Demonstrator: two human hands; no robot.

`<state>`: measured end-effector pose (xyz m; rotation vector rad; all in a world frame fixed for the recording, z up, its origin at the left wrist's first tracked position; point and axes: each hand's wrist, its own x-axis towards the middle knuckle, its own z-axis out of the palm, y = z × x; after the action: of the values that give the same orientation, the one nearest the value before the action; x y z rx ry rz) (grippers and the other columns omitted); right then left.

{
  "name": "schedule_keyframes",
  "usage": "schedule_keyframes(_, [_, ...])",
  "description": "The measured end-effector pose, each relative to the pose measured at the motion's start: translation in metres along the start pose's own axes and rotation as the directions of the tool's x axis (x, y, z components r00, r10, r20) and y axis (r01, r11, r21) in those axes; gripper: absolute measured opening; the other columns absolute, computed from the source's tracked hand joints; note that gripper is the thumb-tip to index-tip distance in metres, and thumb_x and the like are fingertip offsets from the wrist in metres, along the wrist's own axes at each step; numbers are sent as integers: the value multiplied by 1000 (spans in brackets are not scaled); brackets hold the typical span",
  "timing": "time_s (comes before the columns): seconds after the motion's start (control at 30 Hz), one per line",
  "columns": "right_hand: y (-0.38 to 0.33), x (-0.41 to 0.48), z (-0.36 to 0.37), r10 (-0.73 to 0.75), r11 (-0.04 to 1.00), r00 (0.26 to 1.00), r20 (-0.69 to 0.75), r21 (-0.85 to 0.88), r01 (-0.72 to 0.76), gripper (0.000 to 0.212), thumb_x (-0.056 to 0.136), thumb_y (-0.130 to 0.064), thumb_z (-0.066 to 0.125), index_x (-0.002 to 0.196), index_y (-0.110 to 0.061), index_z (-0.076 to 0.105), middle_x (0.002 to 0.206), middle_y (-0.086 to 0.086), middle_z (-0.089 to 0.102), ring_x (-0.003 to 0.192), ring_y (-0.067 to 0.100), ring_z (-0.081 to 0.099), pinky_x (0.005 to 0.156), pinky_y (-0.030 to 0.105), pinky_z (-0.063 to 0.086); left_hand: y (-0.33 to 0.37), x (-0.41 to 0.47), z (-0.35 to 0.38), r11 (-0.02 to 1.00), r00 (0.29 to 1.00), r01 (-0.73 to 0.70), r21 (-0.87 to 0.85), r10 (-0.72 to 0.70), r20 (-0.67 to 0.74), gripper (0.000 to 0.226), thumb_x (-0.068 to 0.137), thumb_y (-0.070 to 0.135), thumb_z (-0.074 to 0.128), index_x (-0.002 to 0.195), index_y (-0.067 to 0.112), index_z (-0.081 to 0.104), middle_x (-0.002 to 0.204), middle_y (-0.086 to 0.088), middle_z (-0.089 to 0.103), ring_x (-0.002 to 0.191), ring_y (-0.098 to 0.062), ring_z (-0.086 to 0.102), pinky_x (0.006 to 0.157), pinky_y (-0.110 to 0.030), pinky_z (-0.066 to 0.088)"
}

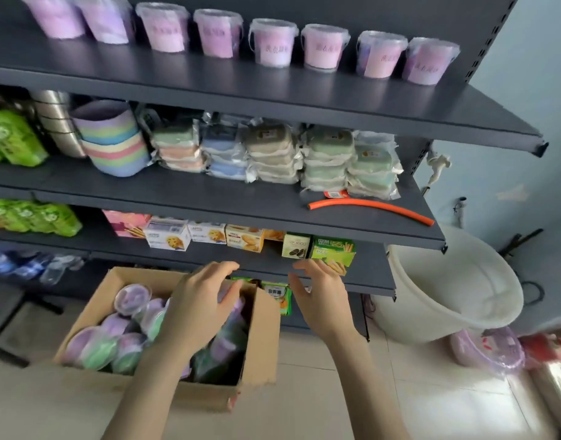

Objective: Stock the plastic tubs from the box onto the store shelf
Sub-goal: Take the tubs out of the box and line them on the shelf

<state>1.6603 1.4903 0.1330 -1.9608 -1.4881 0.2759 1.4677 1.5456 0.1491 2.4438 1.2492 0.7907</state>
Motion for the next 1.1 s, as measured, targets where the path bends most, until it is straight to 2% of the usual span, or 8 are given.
schedule_keyframes(0.2, [-90,-15,110,-12,999,991,137,-28,16,20,92,-26,53,108,-18,64,109,2,65,101,26,58,82,39,47,-125,-63,-56,990,990,141,30,-141,-14,24,75,12,76,98,11,68,89,0,71,73,-18,66,63,-18,42])
schedule_keyframes(0.37, [-148,-32,196,26,997,986,162,-80,-13,19,89,-26,62,104,-16,69,100,4,69,91,24,60,67,21,29,-226,-103,-76,950,946,312,-20,-309,101,23,82,19,69,104,12,67,92,-3,72,81,-22,68,67,-35,54])
schedule_keyframes(0.47, [-166,-22,234,114,992,948,296,14,-124,22,94,-24,56,110,-13,64,106,10,66,96,30,60,80,36,45,-263,-103,-78,937,930,346,-39,-337,144,22,84,19,67,105,12,66,95,-1,71,82,-19,67,67,-33,53])
schedule_keyframes(0.57, [-169,-3,270,159,985,931,329,16,-174,22,94,-22,55,110,-10,64,106,12,66,98,30,61,80,42,48,-295,-93,-71,916,910,395,-65,-380,168,20,85,20,65,105,13,66,95,2,70,81,-16,65,67,-35,53])
schedule_keyframes(0.73, [-154,29,334,234,964,891,388,25,-264,21,93,-17,55,110,-9,65,108,10,67,99,28,62,79,40,50,-351,-73,-36,869,864,480,-117,-445,237,16,85,15,65,101,12,67,91,7,67,79,-6,60,68,-23,46])
schedule_keyframes(0.83, [-138,44,382,272,951,850,450,11,-310,20,92,-13,55,107,-7,65,106,12,67,97,30,62,78,43,50,-394,-68,-5,826,812,552,-109,-503,297,15,85,13,65,99,11,67,87,6,63,75,-12,61,67,-28,49])
schedule_keyframes(0.97, [-122,60,449,328,929,800,502,-18,-369,20,91,-12,56,108,-8,66,105,14,68,98,32,63,78,41,51,-451,-68,37,751,731,653,-98,-591,342,10,85,11,64,95,8,67,83,3,64,75,-16,63,67,-24,46])
schedule_keyframes(1.1, [-110,70,512,373,909,767,521,-40,-415,19,90,-13,56,105,-10,66,105,12,69,97,32,64,77,40,51,-509,-69,75,658,625,749,-73,-667,405,16,85,7,63,100,3,65,96,-12,68,90,-27,64,81,-40,52])
